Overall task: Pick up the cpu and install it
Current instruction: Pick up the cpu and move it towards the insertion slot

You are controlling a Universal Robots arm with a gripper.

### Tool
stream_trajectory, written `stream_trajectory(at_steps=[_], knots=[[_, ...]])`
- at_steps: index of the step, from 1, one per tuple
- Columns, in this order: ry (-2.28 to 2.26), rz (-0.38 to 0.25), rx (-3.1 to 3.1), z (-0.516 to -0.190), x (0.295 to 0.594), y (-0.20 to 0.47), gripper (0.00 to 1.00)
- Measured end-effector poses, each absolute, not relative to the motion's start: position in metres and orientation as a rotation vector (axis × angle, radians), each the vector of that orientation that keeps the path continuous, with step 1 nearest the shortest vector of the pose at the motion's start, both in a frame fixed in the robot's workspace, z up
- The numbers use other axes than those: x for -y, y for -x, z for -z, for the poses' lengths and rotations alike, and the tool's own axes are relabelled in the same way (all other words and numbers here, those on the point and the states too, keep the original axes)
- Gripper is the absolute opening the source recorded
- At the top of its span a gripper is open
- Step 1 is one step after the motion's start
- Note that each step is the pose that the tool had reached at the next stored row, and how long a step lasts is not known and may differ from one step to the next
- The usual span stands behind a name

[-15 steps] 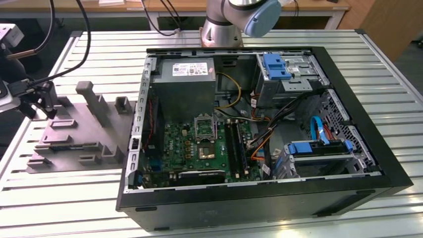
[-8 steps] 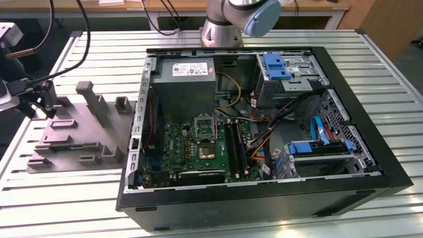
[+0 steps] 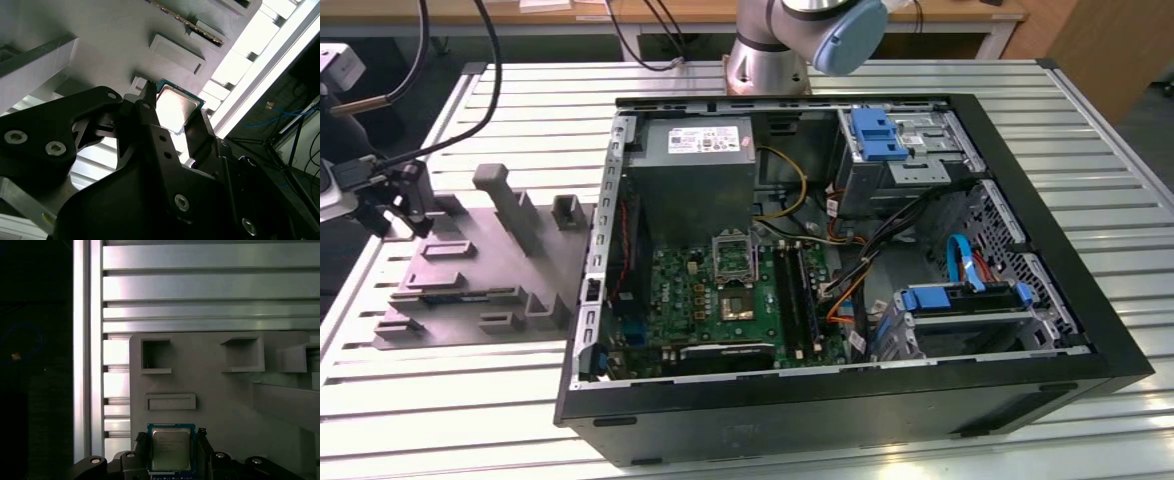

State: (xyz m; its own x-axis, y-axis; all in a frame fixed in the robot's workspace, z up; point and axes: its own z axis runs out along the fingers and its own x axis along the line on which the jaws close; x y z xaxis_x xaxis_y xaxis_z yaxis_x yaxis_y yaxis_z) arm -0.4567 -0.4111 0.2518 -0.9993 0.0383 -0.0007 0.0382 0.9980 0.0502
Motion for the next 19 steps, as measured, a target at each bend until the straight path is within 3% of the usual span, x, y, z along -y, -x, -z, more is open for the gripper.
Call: stream_trajectory(at_steps=[19], knots=[[-0.060, -0.079, -3.138, -0.2560, 0.4111, 0.4567, 0.47]])
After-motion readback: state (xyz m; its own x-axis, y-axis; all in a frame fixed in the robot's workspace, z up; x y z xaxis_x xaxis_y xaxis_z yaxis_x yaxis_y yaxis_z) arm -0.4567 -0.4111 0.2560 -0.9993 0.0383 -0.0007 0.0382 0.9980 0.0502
